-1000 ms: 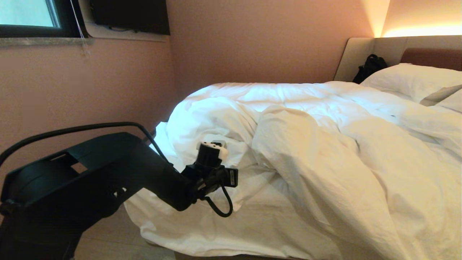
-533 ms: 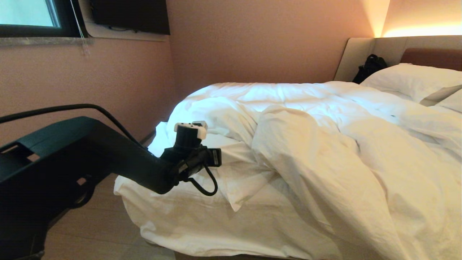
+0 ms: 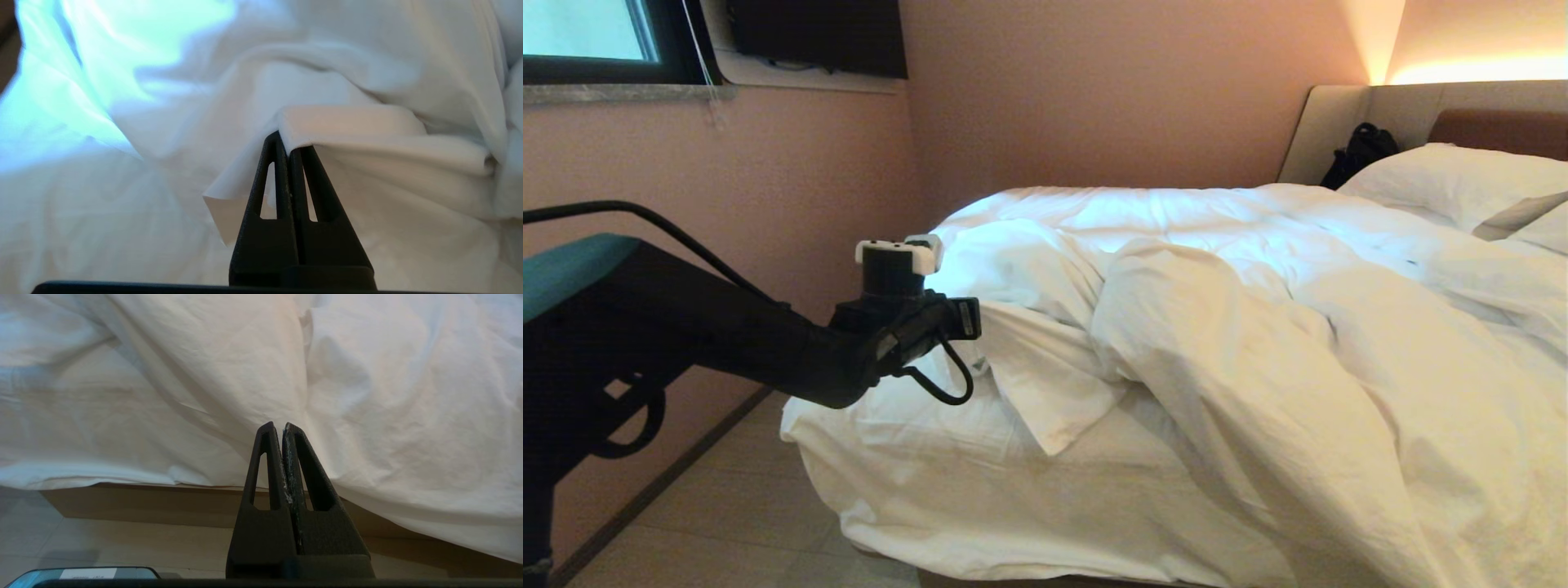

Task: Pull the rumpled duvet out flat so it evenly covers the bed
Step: Flatten the corners of the folded blanket

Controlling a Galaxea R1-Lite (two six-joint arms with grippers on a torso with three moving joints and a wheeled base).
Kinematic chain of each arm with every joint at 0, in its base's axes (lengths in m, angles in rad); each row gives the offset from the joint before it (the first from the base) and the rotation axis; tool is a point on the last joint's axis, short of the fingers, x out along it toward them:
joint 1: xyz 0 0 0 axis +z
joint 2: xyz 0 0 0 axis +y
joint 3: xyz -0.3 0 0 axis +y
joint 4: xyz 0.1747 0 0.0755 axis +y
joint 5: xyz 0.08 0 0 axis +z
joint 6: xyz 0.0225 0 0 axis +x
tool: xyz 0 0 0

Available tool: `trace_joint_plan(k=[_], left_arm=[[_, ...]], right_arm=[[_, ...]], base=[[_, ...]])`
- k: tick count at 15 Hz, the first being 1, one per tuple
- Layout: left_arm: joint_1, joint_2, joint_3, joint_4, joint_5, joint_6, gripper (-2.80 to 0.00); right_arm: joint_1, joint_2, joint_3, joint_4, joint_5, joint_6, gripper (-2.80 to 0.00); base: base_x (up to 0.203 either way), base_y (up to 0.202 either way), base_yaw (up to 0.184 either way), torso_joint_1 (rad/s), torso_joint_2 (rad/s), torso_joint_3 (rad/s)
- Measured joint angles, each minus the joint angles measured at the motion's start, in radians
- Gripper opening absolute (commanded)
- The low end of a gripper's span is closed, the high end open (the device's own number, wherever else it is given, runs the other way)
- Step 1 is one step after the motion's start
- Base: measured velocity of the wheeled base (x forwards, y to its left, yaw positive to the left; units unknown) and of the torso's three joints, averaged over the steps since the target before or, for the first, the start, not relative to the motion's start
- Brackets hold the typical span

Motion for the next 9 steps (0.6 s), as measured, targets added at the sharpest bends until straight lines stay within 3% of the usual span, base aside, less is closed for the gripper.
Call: trace_joint_plan(k=[9], left_arm=[[0.123, -0.02, -0.053, 0.002, -0.001, 0.013, -2.8]], right_arm=[[0.0, 0.0, 0.0, 0.0, 0.0, 0.0, -2.8]], base=[[0.0, 0.0, 0.0, 0.0, 0.0, 0.0]])
